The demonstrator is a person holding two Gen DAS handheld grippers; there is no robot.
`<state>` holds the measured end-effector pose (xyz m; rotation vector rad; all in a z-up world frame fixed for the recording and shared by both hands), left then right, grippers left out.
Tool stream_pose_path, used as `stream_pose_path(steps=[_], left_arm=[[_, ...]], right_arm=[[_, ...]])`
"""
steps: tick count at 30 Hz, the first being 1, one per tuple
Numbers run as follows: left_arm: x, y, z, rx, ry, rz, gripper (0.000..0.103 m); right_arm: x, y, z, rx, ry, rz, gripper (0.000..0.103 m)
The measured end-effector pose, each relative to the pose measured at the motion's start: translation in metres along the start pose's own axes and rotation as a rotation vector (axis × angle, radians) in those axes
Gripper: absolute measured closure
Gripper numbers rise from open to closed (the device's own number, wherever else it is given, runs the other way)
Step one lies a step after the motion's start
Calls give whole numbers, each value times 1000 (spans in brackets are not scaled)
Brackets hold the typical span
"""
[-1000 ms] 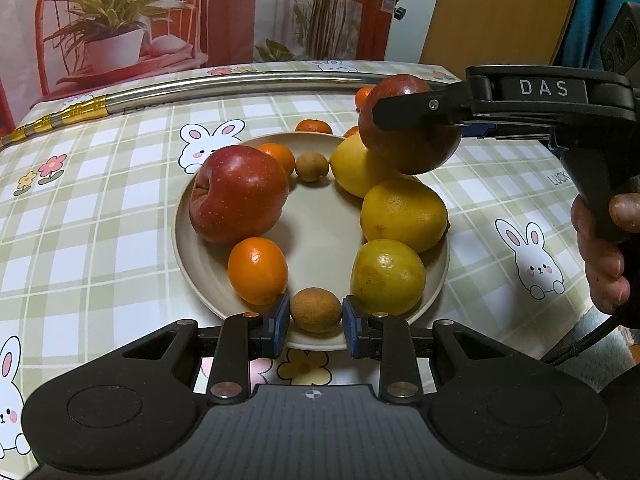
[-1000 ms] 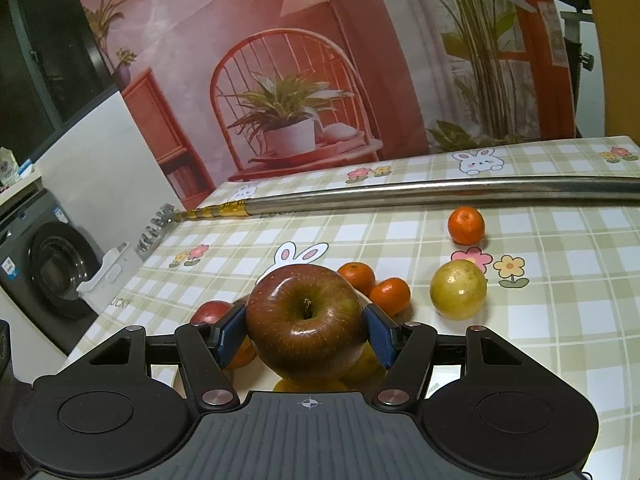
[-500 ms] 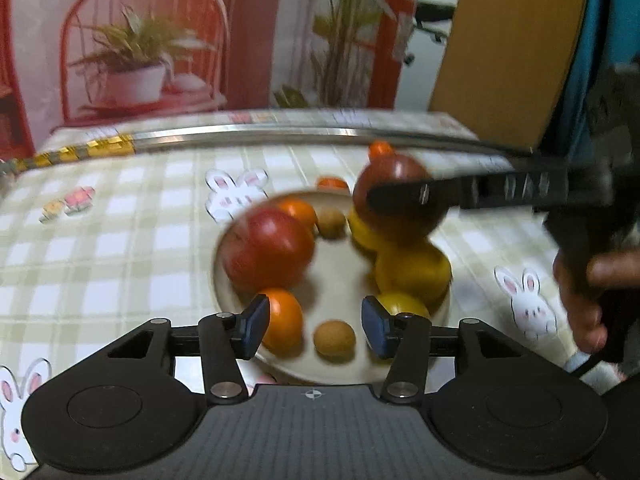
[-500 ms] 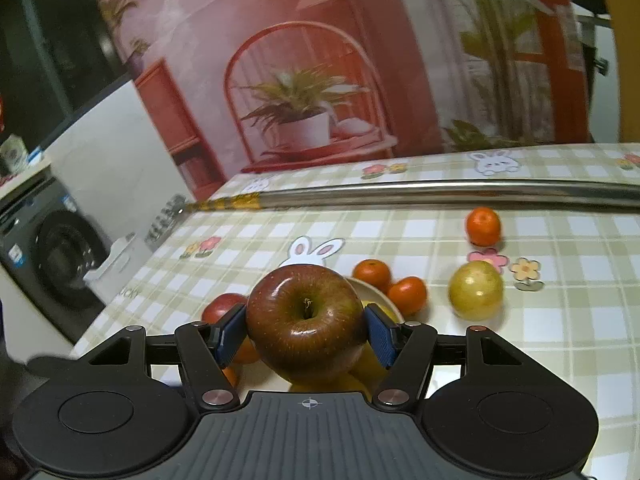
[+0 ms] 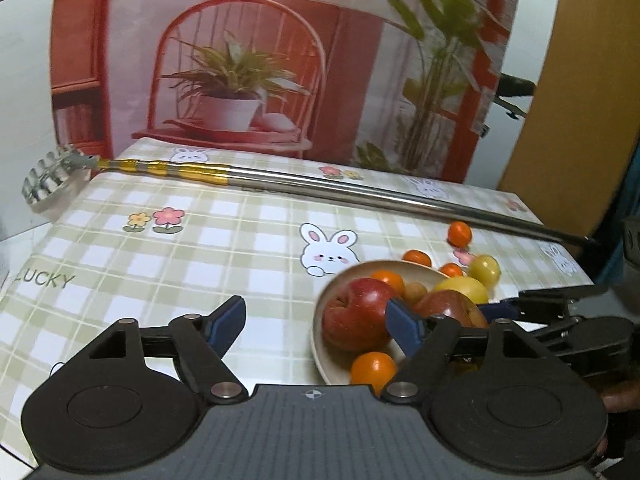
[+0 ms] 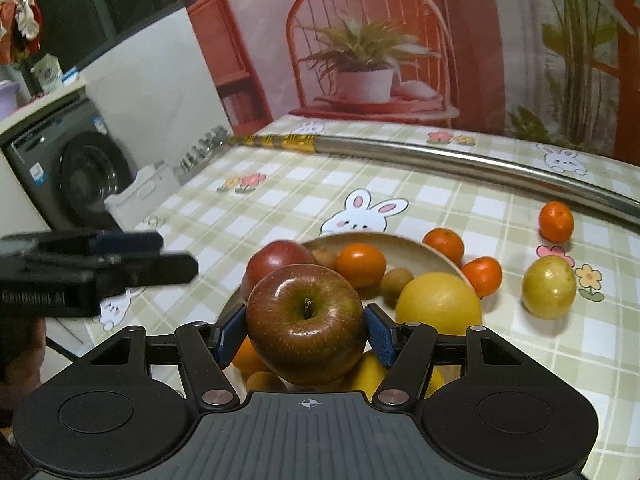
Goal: Organize fruits
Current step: 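Lower the longan into the plate and open the left tool while the right tool holds the apple above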
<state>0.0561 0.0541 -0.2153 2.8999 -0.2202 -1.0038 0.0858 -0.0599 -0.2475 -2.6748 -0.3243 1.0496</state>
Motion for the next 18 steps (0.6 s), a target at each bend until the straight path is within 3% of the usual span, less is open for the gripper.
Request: stream_pose_path(steps=[18], left_arm=[[4, -12, 6, -29, -12, -14, 14]], right_arm=[[21, -9, -2, -70, -83, 70, 43]])
Point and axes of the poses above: each gripper's, at about its wrist camera, not at the fingertips, and x roughly the way its jaws point, y to its right, z to its underside, the point moved 3 cm from there along x, roughly the way its jaws point, and after that the axes turned 3 degrees about x, right-handed, at the moved point
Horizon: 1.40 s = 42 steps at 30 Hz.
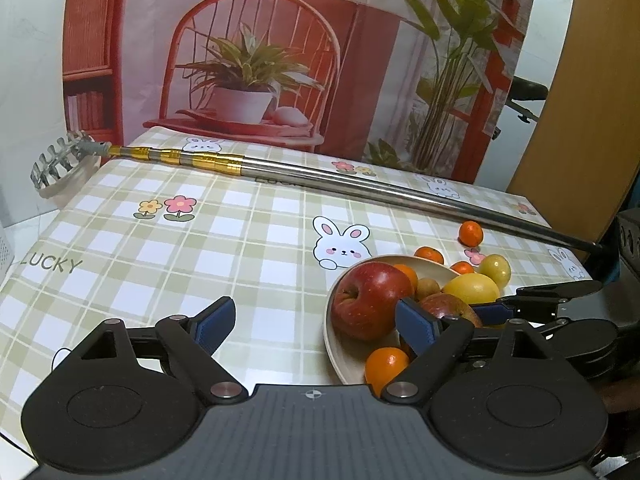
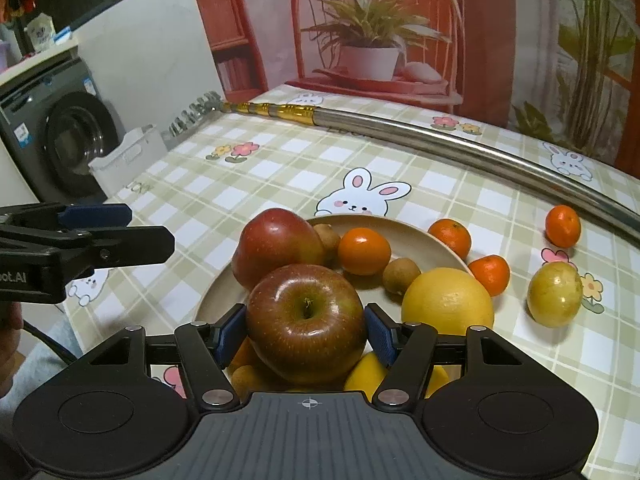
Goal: Organize fruits
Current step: 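Lower the longan into the plate and open the left tool while the right tool holds the apple above, then lower the red apple into the plate and open the right tool, then move the left tool to an orange mandarin while the right tool approaches a yellow-green citrus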
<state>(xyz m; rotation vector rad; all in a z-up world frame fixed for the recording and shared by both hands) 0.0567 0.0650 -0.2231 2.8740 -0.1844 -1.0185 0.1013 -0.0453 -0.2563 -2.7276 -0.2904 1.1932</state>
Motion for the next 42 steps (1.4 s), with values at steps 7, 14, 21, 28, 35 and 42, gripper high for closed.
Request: stream_pose_path(steps=[7, 14, 21, 28, 35, 42], left_arm=[[2, 1, 3, 6, -11, -7, 14], [3, 1, 3, -6, -31, -1, 13], [4, 3, 5, 0, -37, -4, 13], [3, 2, -3, 10, -18, -1, 13], [2, 3, -23, 11, 25, 19, 13], [6, 21, -43, 104, 48, 20, 13]], right_arm=[[4, 0, -2, 4, -7, 12, 43], [7, -1, -3, -8, -14, 38, 43], [6, 0, -5, -2, -12, 37, 42], [-27, 15, -11, 68, 125, 19, 34], [-67, 60, -21, 145, 239, 146, 34], [-95, 96, -30, 141, 309, 293, 18]])
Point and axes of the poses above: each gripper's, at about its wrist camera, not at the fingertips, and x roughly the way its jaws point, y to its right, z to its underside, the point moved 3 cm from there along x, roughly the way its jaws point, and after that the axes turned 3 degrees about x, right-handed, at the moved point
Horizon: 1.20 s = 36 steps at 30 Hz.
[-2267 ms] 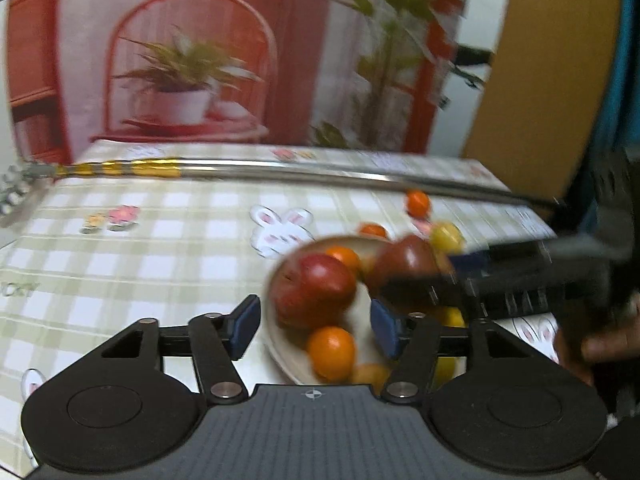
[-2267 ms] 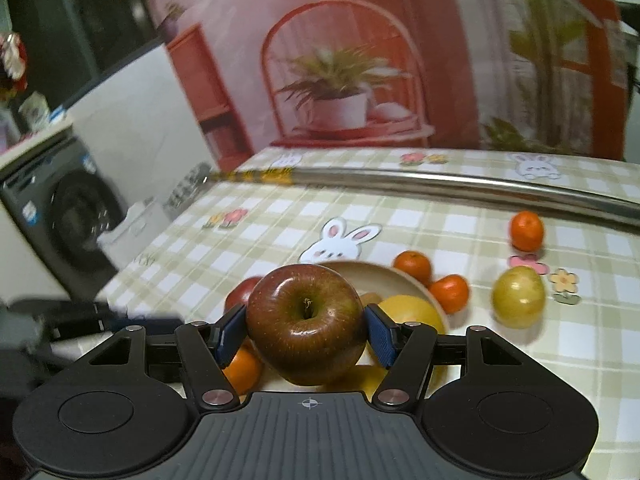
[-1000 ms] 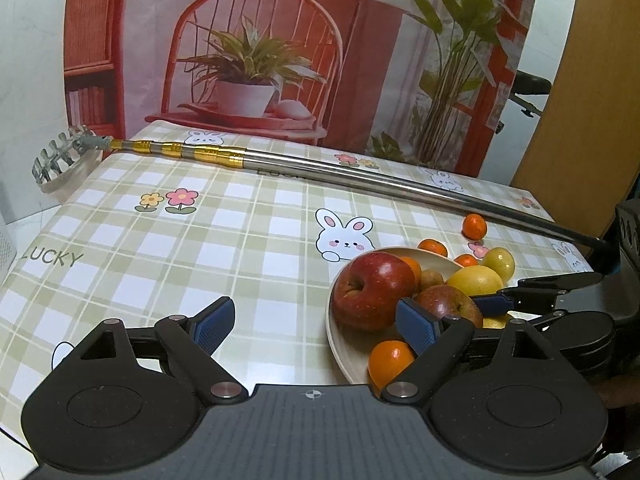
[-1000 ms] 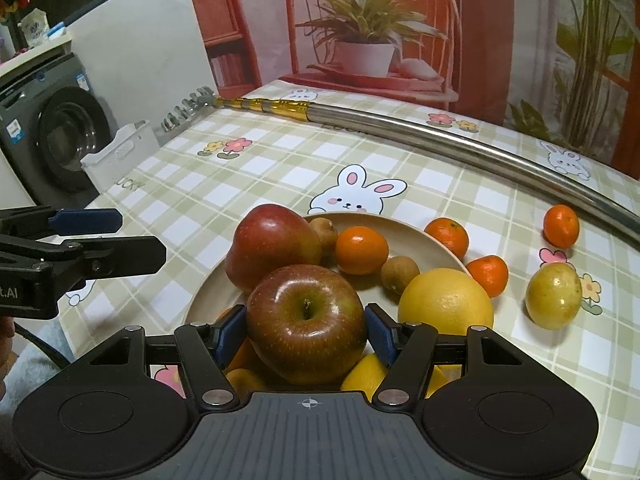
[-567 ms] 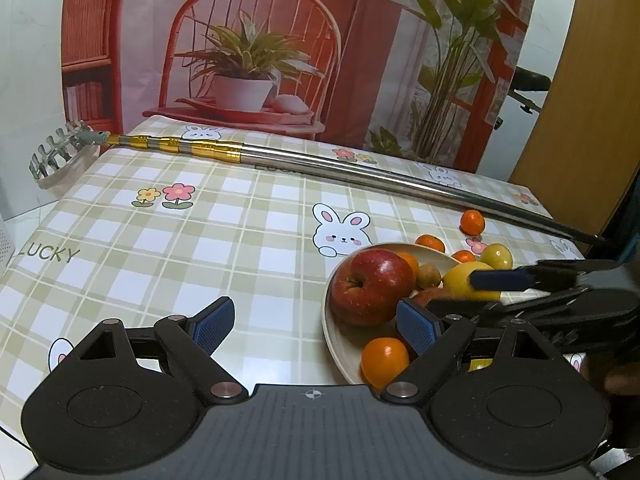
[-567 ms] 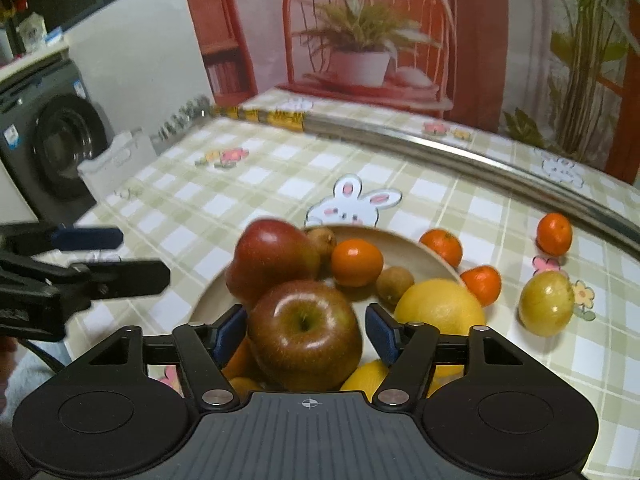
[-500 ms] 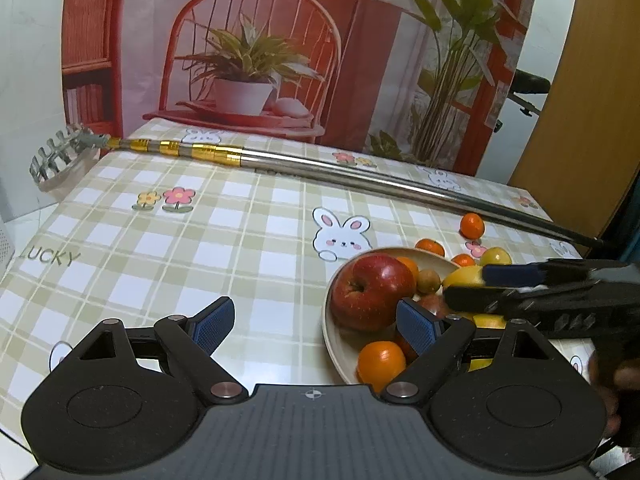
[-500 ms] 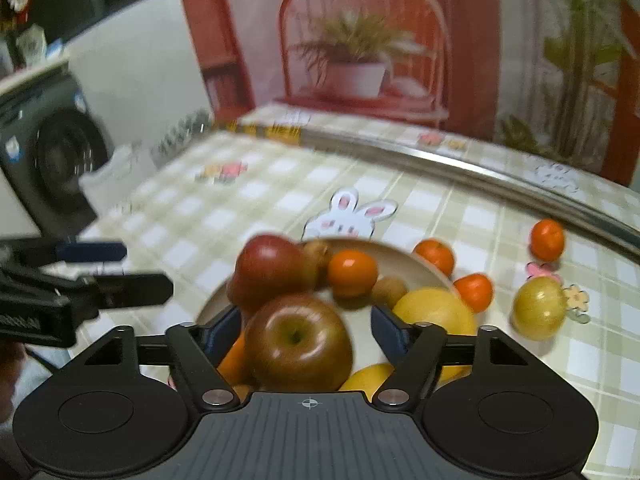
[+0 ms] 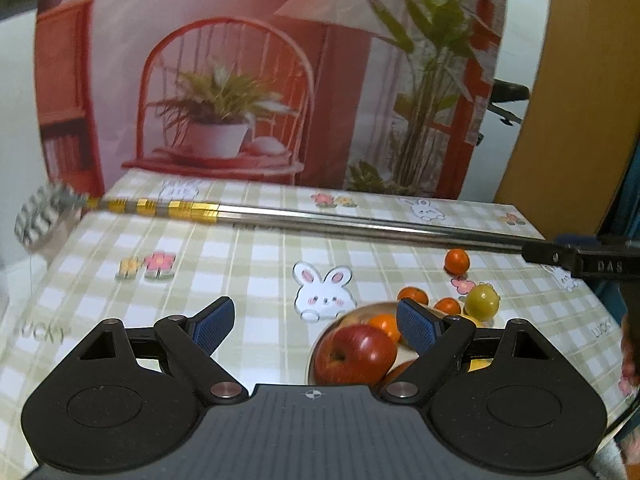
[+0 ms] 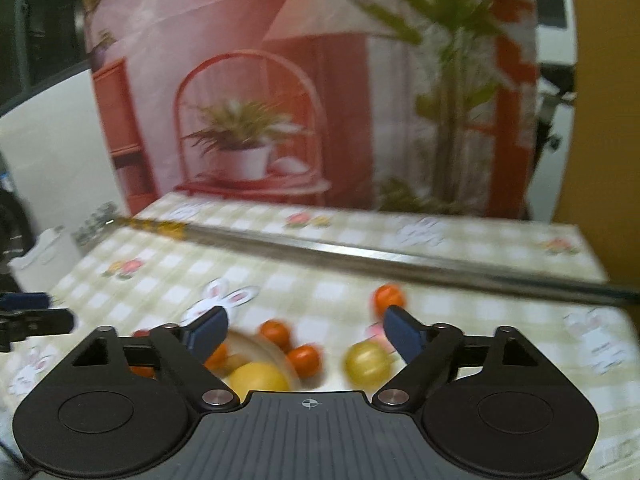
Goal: Organize fruits
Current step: 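Move the left tool to an orange mandarin while the right tool approaches a yellow-green citrus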
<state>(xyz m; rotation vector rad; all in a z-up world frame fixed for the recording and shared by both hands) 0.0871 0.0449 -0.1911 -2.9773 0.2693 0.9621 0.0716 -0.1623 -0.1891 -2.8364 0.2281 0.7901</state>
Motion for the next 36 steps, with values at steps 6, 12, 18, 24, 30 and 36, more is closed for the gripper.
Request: stream_pose_path(steps=[6, 12, 18, 24, 30, 36], left_arm=[[9, 13, -18, 31, 11, 28, 13], [27, 33, -28, 83, 1, 70, 14], [55, 49, -33, 104, -75, 120, 15], [95, 51, -40, 34, -214, 153, 29], [132, 61, -47, 11, -274, 162, 38], [162, 72, -46, 5, -348, 193, 43]], right_arm=[[0, 24, -11, -13, 42, 85, 17], [3, 39, -12, -19, 55, 94, 10], [13, 44, 1, 1, 21, 37, 10], [21, 56, 15, 45, 25, 51, 10], [31, 73, 21, 95, 24, 83, 13], [32, 90, 31, 163, 61, 61, 14]])
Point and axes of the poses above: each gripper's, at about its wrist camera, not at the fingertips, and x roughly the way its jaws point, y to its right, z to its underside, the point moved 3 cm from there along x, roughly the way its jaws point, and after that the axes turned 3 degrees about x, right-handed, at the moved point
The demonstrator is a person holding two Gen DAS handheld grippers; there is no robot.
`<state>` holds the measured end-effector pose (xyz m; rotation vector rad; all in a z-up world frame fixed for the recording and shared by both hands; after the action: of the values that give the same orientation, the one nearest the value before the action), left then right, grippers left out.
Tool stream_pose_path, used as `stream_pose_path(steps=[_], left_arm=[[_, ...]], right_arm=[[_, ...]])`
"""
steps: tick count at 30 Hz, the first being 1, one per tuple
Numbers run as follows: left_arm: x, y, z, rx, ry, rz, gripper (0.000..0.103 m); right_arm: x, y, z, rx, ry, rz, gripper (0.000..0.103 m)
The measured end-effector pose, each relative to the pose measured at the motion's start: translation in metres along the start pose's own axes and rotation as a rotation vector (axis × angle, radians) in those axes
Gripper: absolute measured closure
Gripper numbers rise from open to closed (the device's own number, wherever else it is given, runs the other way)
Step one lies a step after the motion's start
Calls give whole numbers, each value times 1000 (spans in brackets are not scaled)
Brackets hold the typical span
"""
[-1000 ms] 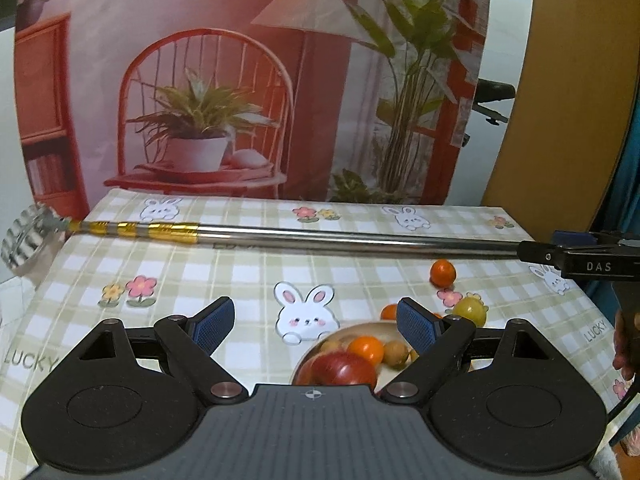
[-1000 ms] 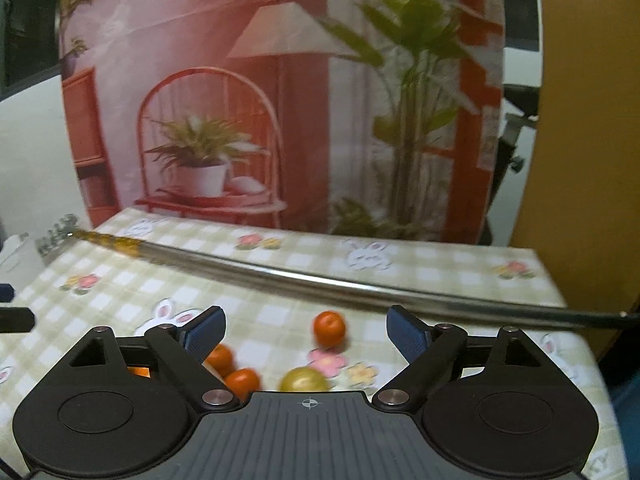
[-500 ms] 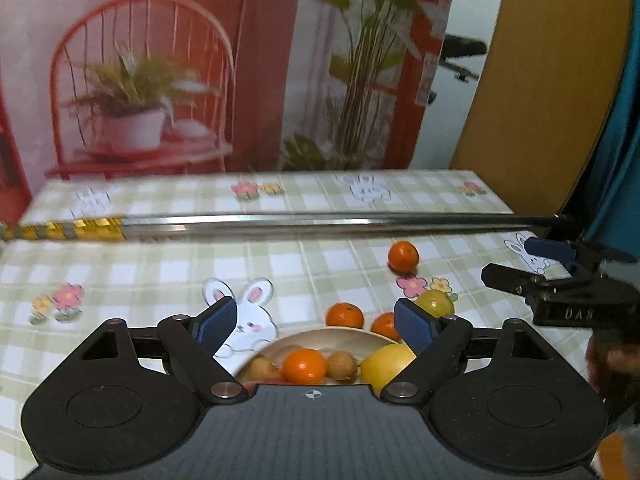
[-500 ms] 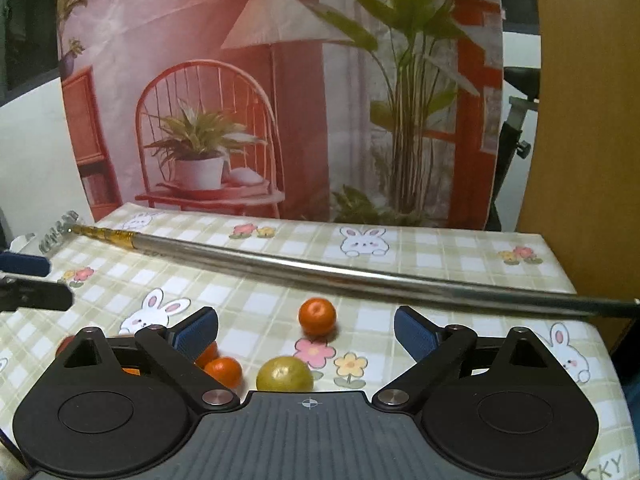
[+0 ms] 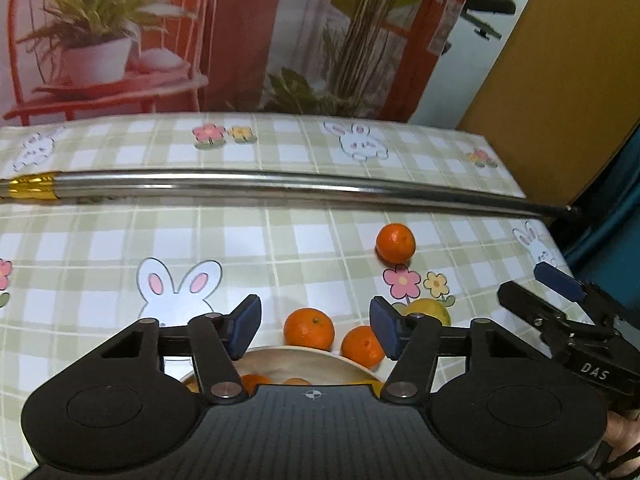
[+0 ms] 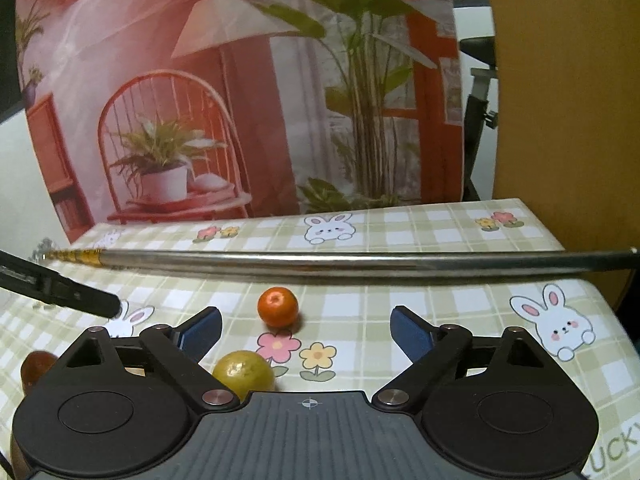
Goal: Organize fruits
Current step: 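Move the left tool to an orange mandarin while the right tool approaches a yellow-green citrus, then close the left tool on the mandarin while the right tool grasps the yellow-green citrus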
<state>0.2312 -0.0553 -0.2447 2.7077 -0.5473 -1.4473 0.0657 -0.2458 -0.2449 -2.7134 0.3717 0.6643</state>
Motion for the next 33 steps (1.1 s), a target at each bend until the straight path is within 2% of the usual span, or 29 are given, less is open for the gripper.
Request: stream_pose_path(steps=[9, 14, 18, 20, 23, 28, 33], left_arm=[[35, 5, -6, 8, -110, -9, 53], [50, 6, -6, 26, -154, -21, 53], [59, 4, -2, 4, -178, -19, 53], [60, 4, -1, 2, -172, -15, 55], [59, 4, 1, 22, -165, -40, 65], [55, -1, 3, -9, -136, -24, 65], [48, 0, 2, 1, -96, -30, 65]], right_arm=[[8, 24, 10, 108, 8, 9, 17], [9, 27, 13, 119, 4, -7, 17], [12, 26, 17, 121, -9, -16, 17], [12, 26, 19, 124, -14, -19, 17], [14, 25, 23, 124, -21, -23, 17], [17, 20, 30, 116, -29, -51, 17], [19, 3, 37, 29, 1, -103, 22]])
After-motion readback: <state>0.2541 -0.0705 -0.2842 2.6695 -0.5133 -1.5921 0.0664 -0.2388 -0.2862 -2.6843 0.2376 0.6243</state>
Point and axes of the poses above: each gripper's, at about its wrist camera, not at the fingertips, and x roughly the way its jaws point, y to its right, z to its underside, the point moved 3 cm from there along x, roughly the way its jaws point, and after that the axes turned 3 degrees about x, right-handed, at the moved point
